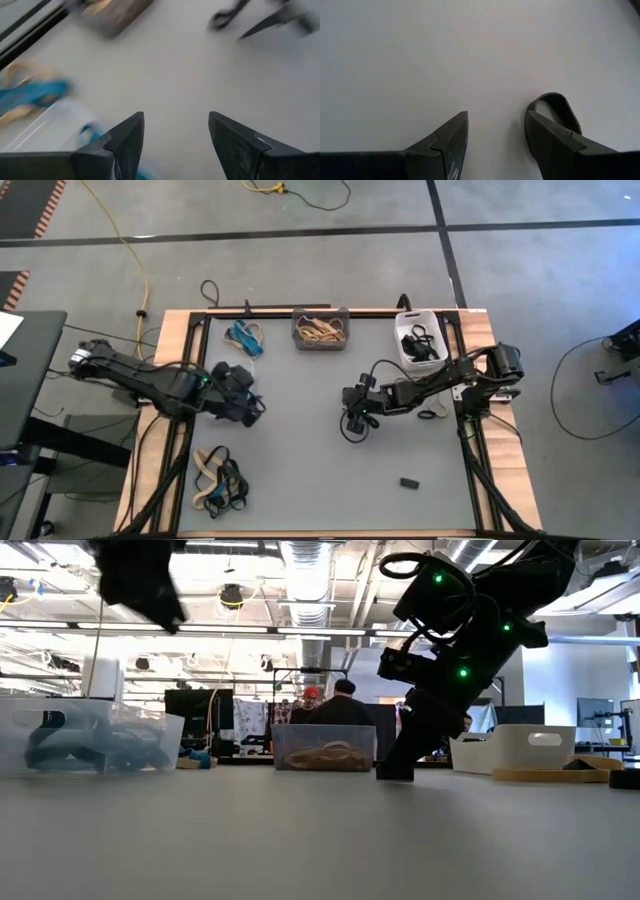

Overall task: Sort rubber bands into baskets
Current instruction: Put the black rubber band into the white bin

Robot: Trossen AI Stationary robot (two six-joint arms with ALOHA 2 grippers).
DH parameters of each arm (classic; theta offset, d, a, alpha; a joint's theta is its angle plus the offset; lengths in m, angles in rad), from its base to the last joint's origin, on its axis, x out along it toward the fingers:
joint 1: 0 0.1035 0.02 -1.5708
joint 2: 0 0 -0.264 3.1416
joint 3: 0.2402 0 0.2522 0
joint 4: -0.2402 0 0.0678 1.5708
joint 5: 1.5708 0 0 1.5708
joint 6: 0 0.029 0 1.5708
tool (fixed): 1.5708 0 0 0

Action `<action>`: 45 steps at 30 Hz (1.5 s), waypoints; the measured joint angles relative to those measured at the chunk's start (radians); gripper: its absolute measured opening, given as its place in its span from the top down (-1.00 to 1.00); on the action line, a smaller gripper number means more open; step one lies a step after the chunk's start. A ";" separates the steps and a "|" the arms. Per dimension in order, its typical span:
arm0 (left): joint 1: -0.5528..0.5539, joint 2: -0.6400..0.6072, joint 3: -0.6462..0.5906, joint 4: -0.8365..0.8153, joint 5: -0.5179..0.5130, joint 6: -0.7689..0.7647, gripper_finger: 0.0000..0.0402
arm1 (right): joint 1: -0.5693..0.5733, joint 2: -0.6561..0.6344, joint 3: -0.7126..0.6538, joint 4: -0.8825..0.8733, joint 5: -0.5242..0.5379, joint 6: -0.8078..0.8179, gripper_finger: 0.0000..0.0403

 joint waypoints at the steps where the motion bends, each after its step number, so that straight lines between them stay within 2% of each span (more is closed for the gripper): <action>1: -0.007 0.001 0.000 0.049 0.000 0.028 -0.06 | -0.003 0.000 0.000 0.000 0.000 0.000 -0.12; 5: -0.031 0.042 0.002 0.217 -0.001 0.124 -0.06 | -0.028 0.000 0.000 -0.008 0.000 0.000 -0.07; 8: -0.048 0.096 0.002 0.304 -0.001 0.166 -0.06 | -0.054 0.000 0.000 -0.023 -0.032 0.000 0.09; 10: -0.059 0.142 0.002 0.341 0.006 0.190 -0.06 | -0.069 0.000 0.000 -0.034 -0.052 0.002 0.32; 13: -0.070 0.222 0.002 0.394 0.028 0.211 -0.06 | -0.081 0.000 0.000 -0.056 -0.053 0.002 0.81; 15: -0.078 0.278 0.002 0.422 0.043 0.222 -0.06 | -0.084 0.000 0.000 -0.057 -0.052 0.000 0.90; 23: -0.108 0.472 0.001 0.597 0.058 0.251 -0.06 | -0.048 -0.048 0.000 -0.085 -0.046 -0.012 0.91; 32: -0.111 0.603 0.001 0.789 0.073 0.288 -0.06 | 0.032 -0.287 0.000 -0.238 0.047 -0.012 0.91; 36: -0.110 0.646 0.001 0.847 0.081 0.289 -0.06 | 0.041 -0.389 0.000 -0.344 0.132 0.024 0.91; 39: -0.110 0.672 0.001 0.876 0.082 0.291 -0.06 | 0.021 -0.433 0.000 -0.382 0.120 0.072 0.89; 41: -0.110 0.688 0.001 0.896 0.085 0.294 -0.06 | 0.006 -0.434 0.000 -0.383 0.114 0.084 0.77; 45: -0.109 0.720 0.001 0.954 0.087 0.302 -0.06 | -0.044 -0.377 0.000 -0.372 0.106 0.088 0.33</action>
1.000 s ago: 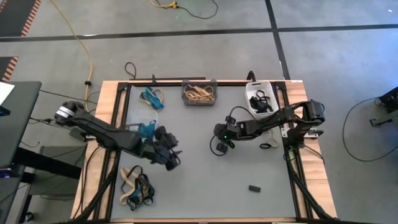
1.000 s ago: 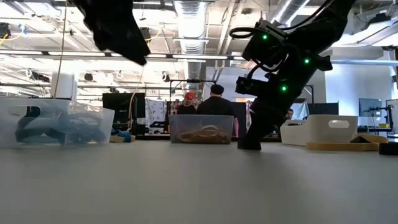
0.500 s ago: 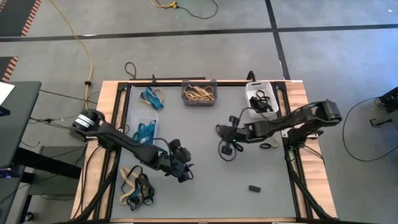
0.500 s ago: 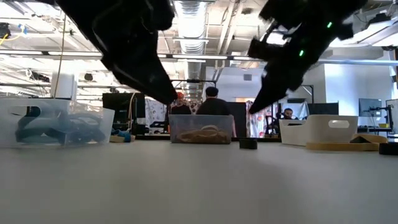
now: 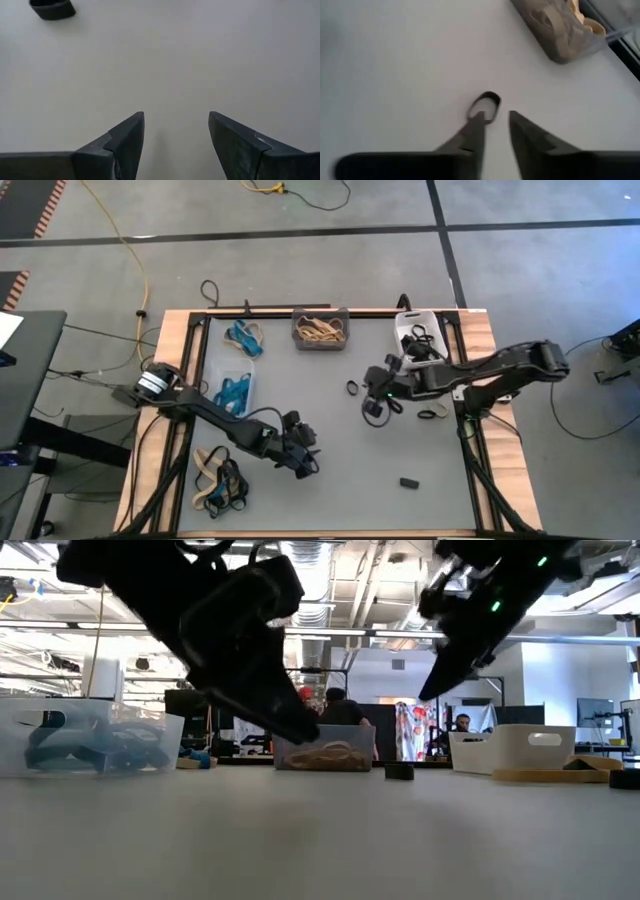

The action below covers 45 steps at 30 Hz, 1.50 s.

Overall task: Sort rubber bands into baskets
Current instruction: Put the black rubber band into the white bin

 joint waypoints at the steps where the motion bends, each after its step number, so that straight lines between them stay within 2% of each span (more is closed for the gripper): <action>1: 0.000 0.008 -0.001 0.009 0.002 0.003 -0.06 | -0.017 0.026 0.000 0.010 -0.002 0.002 0.21; 5: 0.000 0.035 -0.001 0.048 0.027 0.010 -0.06 | -0.082 0.148 0.000 0.114 -0.054 0.013 -0.28; 9: 0.001 0.048 -0.001 0.050 0.037 0.023 -0.06 | -0.124 0.274 0.000 0.262 -0.143 -0.017 -0.63; 12: 0.001 0.058 0.000 0.062 0.045 0.029 -0.06 | -0.155 0.338 0.000 0.308 -0.142 -0.019 -0.79; 15: 0.001 0.064 0.000 0.057 0.046 0.047 -0.06 | -0.196 0.381 0.001 0.313 -0.146 -0.017 -0.82; 18: 0.001 0.065 0.000 0.068 0.042 0.070 -0.06 | -0.211 0.402 0.003 0.323 -0.162 -0.015 -0.69; 20: 0.001 0.066 -0.001 0.096 0.042 0.096 -0.06 | -0.199 0.408 0.004 0.326 -0.163 -0.016 -0.47; 22: 0.001 0.066 -0.001 0.124 0.039 0.120 -0.06 | -0.176 0.408 0.003 0.325 -0.162 -0.021 -0.14; 26: 0.001 0.066 -0.001 0.170 0.038 0.170 -0.06 | -0.124 0.399 0.002 0.314 -0.158 -0.072 0.77; 27: 0.001 0.066 -0.001 0.176 0.037 0.180 -0.06 | -0.112 0.393 0.002 0.311 -0.146 -0.082 0.85; 32: 0.001 0.066 -0.001 0.182 0.014 0.219 -0.06 | -0.076 0.336 -0.003 0.232 -0.067 -0.076 0.86; 36: 0.004 0.066 -0.001 0.184 -0.027 0.262 -0.06 | -0.093 0.239 -0.002 0.127 0.019 -0.075 0.86; 42: 0.030 0.066 -0.001 0.220 -0.038 0.334 -0.06 | -0.186 0.053 -0.002 -0.047 0.128 -0.075 0.86; 45: 0.042 0.066 -0.001 0.230 -0.037 0.371 -0.06 | -0.268 -0.042 -0.002 -0.109 0.145 -0.073 0.86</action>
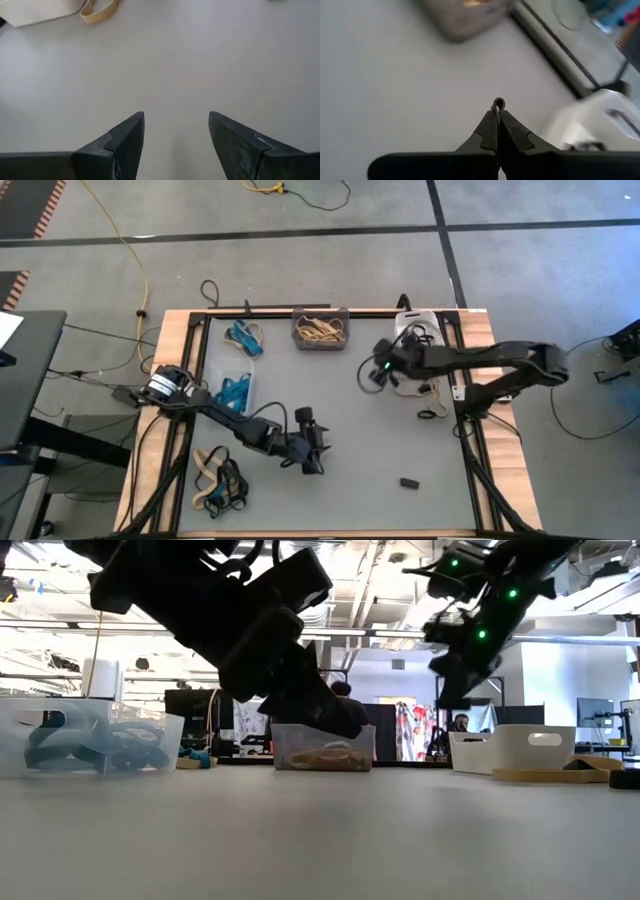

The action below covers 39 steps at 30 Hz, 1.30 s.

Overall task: Sort rubber bands into baskets
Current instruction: Put the black rubber band into the white bin, then put the brown rubber band into the black bin

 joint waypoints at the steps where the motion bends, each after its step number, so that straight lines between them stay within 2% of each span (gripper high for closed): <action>1: 0.003 0.000 0.000 0.002 0.000 0.011 -0.06 | -0.034 -0.028 0.000 -0.015 0.000 0.001 0.86; 7: 0.023 0.000 0.000 0.002 0.001 0.094 -0.06 | -0.268 -0.110 0.002 -0.139 -0.006 0.033 0.84; 10: 0.034 0.000 0.000 0.001 0.003 0.112 -0.06 | -0.376 -0.099 0.002 -0.197 -0.058 0.055 0.75; 14: 0.049 0.000 0.000 0.001 0.032 0.134 -0.06 | -0.469 -0.054 0.002 -0.227 -0.092 0.057 0.62; 17: 0.060 0.000 0.000 0.000 0.068 0.146 -0.06 | -0.498 -0.017 0.002 -0.227 -0.099 0.056 0.45; 24: 0.072 0.000 0.000 -0.001 0.106 0.176 -0.06 | -0.479 0.028 0.002 -0.192 -0.105 0.056 -0.11; 27: 0.077 0.000 0.000 -0.001 0.109 0.182 -0.06 | -0.462 0.026 0.002 -0.193 -0.100 0.054 -0.29; 33: 0.077 0.000 0.000 -0.001 0.111 0.182 -0.06 | -0.391 -0.043 0.002 -0.216 -0.099 0.054 -0.36; 39: 0.077 0.000 0.000 -0.001 0.111 0.181 -0.06 | -0.237 -0.164 0.002 -0.310 -0.098 0.119 -0.37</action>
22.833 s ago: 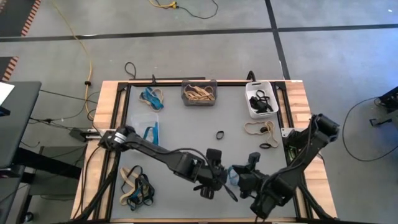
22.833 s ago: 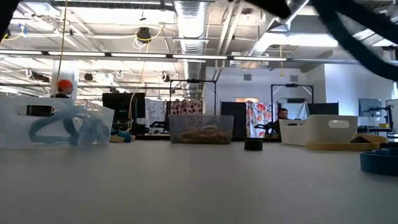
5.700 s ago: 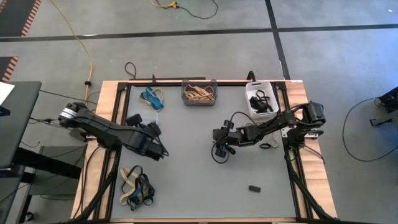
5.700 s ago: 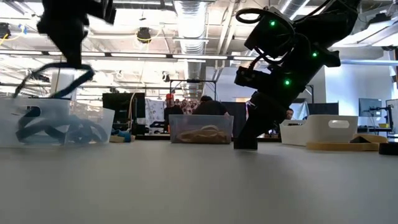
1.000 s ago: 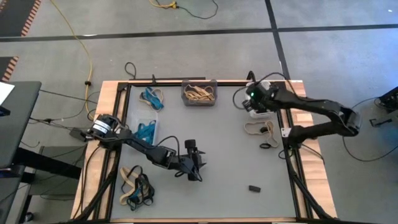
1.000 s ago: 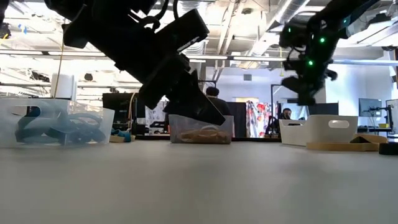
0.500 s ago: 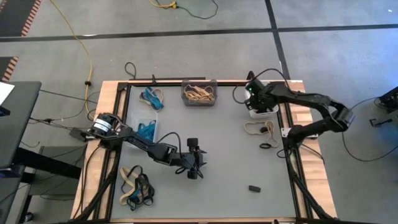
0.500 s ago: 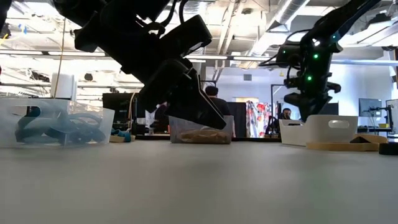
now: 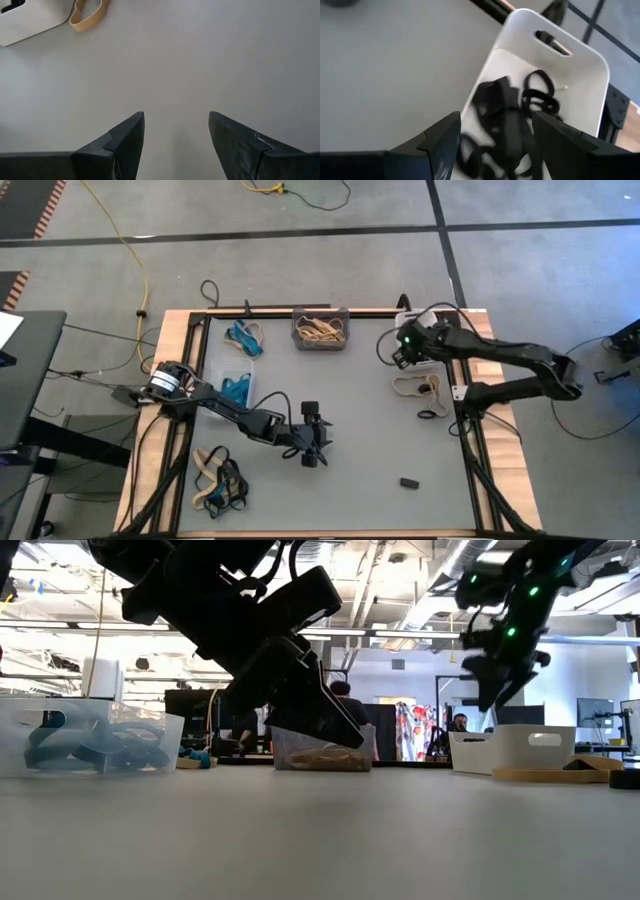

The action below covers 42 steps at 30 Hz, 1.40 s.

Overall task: Sort rubber bands into baskets
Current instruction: Put the brown rubber band into the black bin

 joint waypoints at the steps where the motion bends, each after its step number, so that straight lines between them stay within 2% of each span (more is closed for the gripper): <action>1: 0.000 0.000 0.000 0.000 0.000 0.000 -0.06 | 0.033 -0.019 0.000 -0.017 0.000 0.019 -0.37; 8: 0.020 0.000 0.000 0.002 0.002 -0.022 -0.06 | 0.277 -0.069 -0.007 -0.164 -0.063 0.199 -0.37; 15: 0.040 0.000 0.000 0.023 0.002 -0.026 -0.06 | 0.439 -0.029 -0.120 -0.082 -0.075 0.304 -0.37; 21: 0.044 0.000 0.000 0.037 0.034 -0.033 -0.06 | 0.484 0.015 -0.216 0.053 -0.118 0.323 -0.37; 31: 0.045 0.000 0.000 0.048 0.034 -0.054 -0.06 | 0.465 0.121 -0.305 0.212 -0.148 0.305 -0.35; 34: 0.045 0.000 0.000 0.048 0.034 -0.064 -0.06 | 0.456 0.153 -0.307 0.223 -0.147 0.311 -0.14; 36: 0.045 0.000 0.000 0.048 0.034 -0.070 -0.06 | 0.456 0.157 -0.308 0.236 -0.156 0.309 0.21; 38: 0.045 0.000 0.000 0.048 0.034 -0.072 -0.06 | 0.469 0.144 -0.310 0.251 -0.160 0.287 0.67; 39: 0.045 -0.001 0.000 0.047 0.034 -0.072 -0.06 | 0.480 0.134 -0.311 0.260 -0.157 0.267 0.83; 42: 0.049 -0.001 0.000 0.056 0.033 -0.054 -0.06 | 0.509 0.104 -0.305 0.262 -0.157 0.257 0.89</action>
